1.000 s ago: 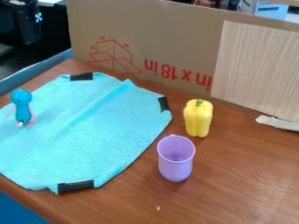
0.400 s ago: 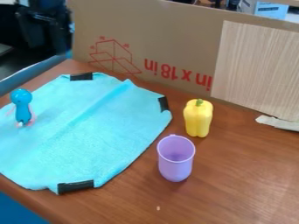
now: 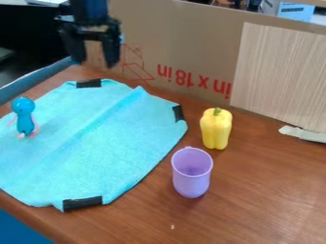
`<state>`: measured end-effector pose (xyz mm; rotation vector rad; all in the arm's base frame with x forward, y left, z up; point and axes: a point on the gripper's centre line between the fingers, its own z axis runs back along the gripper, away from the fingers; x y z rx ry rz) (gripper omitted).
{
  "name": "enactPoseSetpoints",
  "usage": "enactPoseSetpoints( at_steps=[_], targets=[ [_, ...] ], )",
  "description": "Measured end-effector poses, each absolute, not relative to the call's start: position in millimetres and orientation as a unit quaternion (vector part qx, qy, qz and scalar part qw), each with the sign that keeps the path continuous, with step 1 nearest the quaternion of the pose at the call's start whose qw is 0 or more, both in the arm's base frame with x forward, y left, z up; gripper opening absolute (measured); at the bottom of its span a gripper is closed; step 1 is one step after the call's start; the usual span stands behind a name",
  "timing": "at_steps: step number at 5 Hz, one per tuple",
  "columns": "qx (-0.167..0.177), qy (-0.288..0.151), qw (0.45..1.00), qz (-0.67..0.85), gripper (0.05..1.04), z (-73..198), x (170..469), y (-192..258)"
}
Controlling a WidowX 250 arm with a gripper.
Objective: Fold the cloth from top right to bottom left
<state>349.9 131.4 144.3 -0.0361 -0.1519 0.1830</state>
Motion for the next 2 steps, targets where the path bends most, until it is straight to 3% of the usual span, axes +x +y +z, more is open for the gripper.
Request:
enactPoseSetpoints(
  at_steps=[2],
  targets=[
    [-0.02, -0.146, 0.983, 0.112, 0.999, 121.7, 382.3, 87.6]
  ],
)
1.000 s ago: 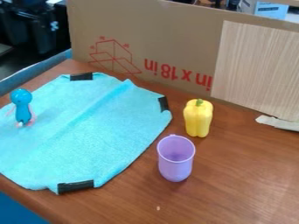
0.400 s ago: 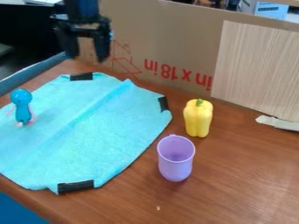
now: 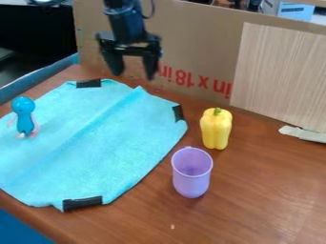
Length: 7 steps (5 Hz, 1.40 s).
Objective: Fold the cloth from top right to bottom left
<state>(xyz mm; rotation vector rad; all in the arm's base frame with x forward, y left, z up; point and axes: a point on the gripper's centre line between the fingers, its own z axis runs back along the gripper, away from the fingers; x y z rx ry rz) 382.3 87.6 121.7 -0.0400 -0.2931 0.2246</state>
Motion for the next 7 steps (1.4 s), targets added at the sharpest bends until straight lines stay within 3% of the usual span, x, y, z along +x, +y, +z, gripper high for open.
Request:
enactPoseSetpoints(
  at_steps=[3, 5, 7],
  targets=[
    [0.012, -0.12, 0.984, 0.132, 0.999, 77.3, 410.7, 45.5],
    [0.029, -0.115, 0.979, 0.168, 0.999, 60.2, 425.2, 37.3],
    [0.042, -0.081, 0.977, 0.192, 0.999, 36.7, 429.6, 41.1]
  ],
)
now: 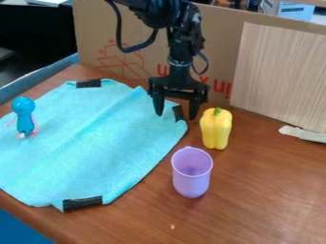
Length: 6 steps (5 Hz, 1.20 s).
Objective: Fold the cloth from top right to bottom left
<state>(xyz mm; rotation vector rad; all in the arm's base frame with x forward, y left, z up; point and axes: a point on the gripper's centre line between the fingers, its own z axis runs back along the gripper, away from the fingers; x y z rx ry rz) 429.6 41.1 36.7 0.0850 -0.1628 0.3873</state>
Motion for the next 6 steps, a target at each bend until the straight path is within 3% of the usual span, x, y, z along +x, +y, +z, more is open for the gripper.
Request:
enactPoseSetpoints(
  at_steps=[1, 3, 4, 5, 6],
  targets=[
    [0.043, -0.068, 0.975, 0.206, 0.946, 33.2, 432.8, 41.9],
    [0.037, -0.066, 0.973, 0.218, 0.364, 30.7, 434.7, 42.2],
    [0.033, -0.062, 0.975, 0.21, 0.169, 31.2, 425.9, 45.8],
    [0.022, -0.059, 0.978, 0.2, 0.073, 39.5, 413.2, 58.1],
    [-0.001, -0.077, 0.979, 0.188, 0.056, 64.5, 402.7, 72.4]
  ],
)
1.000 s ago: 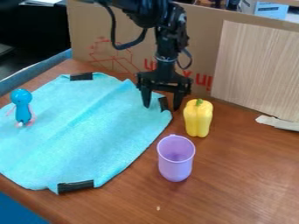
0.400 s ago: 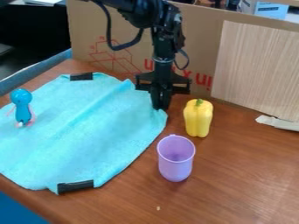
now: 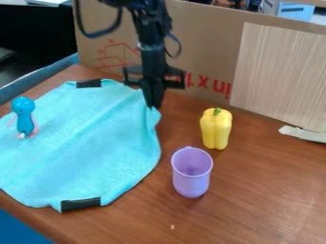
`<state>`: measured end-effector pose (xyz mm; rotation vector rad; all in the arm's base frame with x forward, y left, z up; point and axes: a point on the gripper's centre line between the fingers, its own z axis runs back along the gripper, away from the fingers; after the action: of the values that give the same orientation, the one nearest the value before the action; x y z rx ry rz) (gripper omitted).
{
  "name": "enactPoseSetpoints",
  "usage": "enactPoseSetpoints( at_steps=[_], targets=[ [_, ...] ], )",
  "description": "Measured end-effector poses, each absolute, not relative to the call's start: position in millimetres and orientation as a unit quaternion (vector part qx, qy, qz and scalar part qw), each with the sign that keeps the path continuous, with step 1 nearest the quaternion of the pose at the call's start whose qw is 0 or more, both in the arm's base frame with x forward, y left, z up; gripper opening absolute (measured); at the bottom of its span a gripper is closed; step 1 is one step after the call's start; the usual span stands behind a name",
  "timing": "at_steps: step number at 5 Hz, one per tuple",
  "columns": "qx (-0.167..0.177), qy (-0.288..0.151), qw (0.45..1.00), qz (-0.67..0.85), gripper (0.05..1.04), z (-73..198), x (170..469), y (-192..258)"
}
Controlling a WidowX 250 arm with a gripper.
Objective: Fold the cloth from top right to bottom left
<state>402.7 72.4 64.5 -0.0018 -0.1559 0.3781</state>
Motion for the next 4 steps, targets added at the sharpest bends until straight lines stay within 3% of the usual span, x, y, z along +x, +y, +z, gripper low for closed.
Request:
enactPoseSetpoints(
  at_steps=[2, 4],
  targets=[
    [-0.059, -0.099, 0.978, 0.176, 0.055, 109.9, 376.6, 109.4],
    [-0.087, -0.09, 0.976, 0.18, 0.055, 125.0, 337.1, 157.9]
  ],
)
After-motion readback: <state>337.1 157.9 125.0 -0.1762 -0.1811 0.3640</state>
